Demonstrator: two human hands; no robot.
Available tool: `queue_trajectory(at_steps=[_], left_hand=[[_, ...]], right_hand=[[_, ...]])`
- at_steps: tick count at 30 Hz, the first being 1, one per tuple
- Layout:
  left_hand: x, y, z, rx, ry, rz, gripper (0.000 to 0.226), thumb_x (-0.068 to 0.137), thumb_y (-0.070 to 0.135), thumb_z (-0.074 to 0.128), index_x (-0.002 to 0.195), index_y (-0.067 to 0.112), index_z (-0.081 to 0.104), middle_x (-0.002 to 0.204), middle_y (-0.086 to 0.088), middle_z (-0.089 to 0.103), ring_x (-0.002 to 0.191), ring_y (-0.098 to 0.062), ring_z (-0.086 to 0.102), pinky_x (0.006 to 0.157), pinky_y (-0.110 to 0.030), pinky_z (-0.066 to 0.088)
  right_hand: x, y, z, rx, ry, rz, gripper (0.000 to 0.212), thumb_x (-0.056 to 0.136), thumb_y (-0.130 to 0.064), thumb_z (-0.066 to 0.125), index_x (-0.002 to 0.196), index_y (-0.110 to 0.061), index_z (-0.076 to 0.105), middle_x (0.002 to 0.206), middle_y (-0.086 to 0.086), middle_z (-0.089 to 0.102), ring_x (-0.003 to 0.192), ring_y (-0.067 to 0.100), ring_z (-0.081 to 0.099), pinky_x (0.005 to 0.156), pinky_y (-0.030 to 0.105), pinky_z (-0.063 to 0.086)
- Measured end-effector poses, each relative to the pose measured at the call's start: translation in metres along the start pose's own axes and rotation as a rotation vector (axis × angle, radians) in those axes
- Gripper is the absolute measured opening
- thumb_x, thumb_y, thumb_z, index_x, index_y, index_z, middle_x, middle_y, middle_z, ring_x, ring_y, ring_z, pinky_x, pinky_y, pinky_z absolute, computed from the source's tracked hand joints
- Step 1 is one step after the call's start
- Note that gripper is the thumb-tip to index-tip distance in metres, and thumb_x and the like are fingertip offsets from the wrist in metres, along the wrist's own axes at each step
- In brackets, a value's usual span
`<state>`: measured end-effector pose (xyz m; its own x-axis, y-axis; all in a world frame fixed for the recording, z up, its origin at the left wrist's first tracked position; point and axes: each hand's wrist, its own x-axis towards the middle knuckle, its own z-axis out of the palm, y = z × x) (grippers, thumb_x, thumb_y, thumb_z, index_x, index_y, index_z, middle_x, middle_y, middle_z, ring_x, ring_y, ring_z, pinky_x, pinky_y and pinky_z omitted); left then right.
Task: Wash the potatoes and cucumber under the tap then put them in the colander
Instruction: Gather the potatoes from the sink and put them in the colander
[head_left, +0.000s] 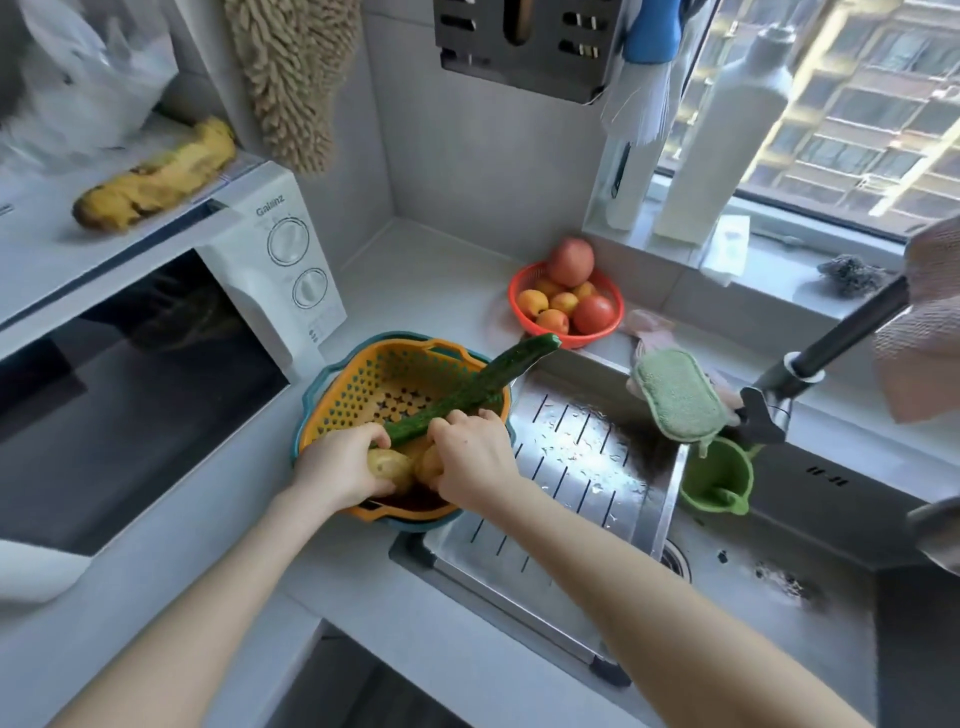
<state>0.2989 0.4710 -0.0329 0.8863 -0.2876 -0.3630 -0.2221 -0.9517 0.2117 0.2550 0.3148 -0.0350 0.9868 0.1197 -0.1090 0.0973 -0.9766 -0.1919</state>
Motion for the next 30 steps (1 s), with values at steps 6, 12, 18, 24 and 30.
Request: queue_trajectory(at_steps=[6, 12, 18, 24, 30], left_hand=[[-0.007, 0.031, -0.040, -0.105, 0.089, 0.074, 0.015, 0.083, 0.038, 0.067, 0.090, 0.025, 0.066, 0.097, 0.004, 0.067, 0.088, -0.016, 0.059, 0.070, -0.029, 0.047], [-0.034, 0.154, -0.041, -0.256, -0.018, 0.419, 0.021, 0.087, 0.041, 0.060, 0.084, 0.023, 0.069, 0.080, 0.007, 0.069, 0.078, -0.012, 0.063, 0.073, -0.030, 0.053], [-0.044, 0.277, 0.038, -0.193, -0.298, 0.650, 0.021, 0.091, 0.034, 0.056, 0.082, 0.018, 0.066, 0.072, 0.006, 0.059, 0.074, -0.015, 0.055, 0.065, -0.025, 0.041], [-0.044, 0.356, 0.126, -0.084, -0.431, 0.646, 0.027, 0.092, 0.033, 0.053, 0.088, 0.010, 0.067, 0.077, 0.004, 0.058, 0.082, -0.019, 0.057, 0.070, -0.026, 0.041], [-0.046, 0.378, 0.160, -0.082, -0.376, 0.596, 0.023, 0.090, 0.031, 0.055, 0.082, 0.012, 0.065, 0.074, 0.004, 0.059, 0.077, -0.017, 0.056, 0.067, -0.025, 0.039]], right_hand=[[-0.033, 0.025, -0.018, 0.196, 0.362, 0.057, 0.014, 0.066, -0.019, 0.073, 0.079, -0.015, 0.073, 0.071, 0.003, 0.068, 0.069, 0.029, 0.064, 0.069, 0.036, 0.044], [-0.159, 0.124, -0.005, 0.429, 0.332, 0.540, 0.012, 0.087, -0.020, 0.066, 0.078, -0.013, 0.070, 0.077, 0.001, 0.068, 0.074, 0.020, 0.061, 0.063, 0.028, 0.040], [-0.297, 0.235, 0.080, 0.344, -0.167, 1.176, 0.029, 0.094, -0.024, 0.051, 0.121, -0.016, 0.058, 0.124, 0.006, 0.059, 0.112, 0.025, 0.057, 0.089, 0.031, 0.044], [-0.369, 0.282, 0.136, 0.294, -0.507, 1.190, 0.035, 0.093, -0.015, 0.048, 0.128, -0.013, 0.043, 0.131, 0.011, 0.049, 0.120, 0.030, 0.052, 0.092, 0.037, 0.045], [-0.382, 0.313, 0.174, 0.245, -0.734, 1.091, 0.044, 0.091, -0.015, 0.045, 0.135, -0.012, 0.037, 0.133, 0.011, 0.053, 0.119, 0.032, 0.054, 0.091, 0.038, 0.048]])
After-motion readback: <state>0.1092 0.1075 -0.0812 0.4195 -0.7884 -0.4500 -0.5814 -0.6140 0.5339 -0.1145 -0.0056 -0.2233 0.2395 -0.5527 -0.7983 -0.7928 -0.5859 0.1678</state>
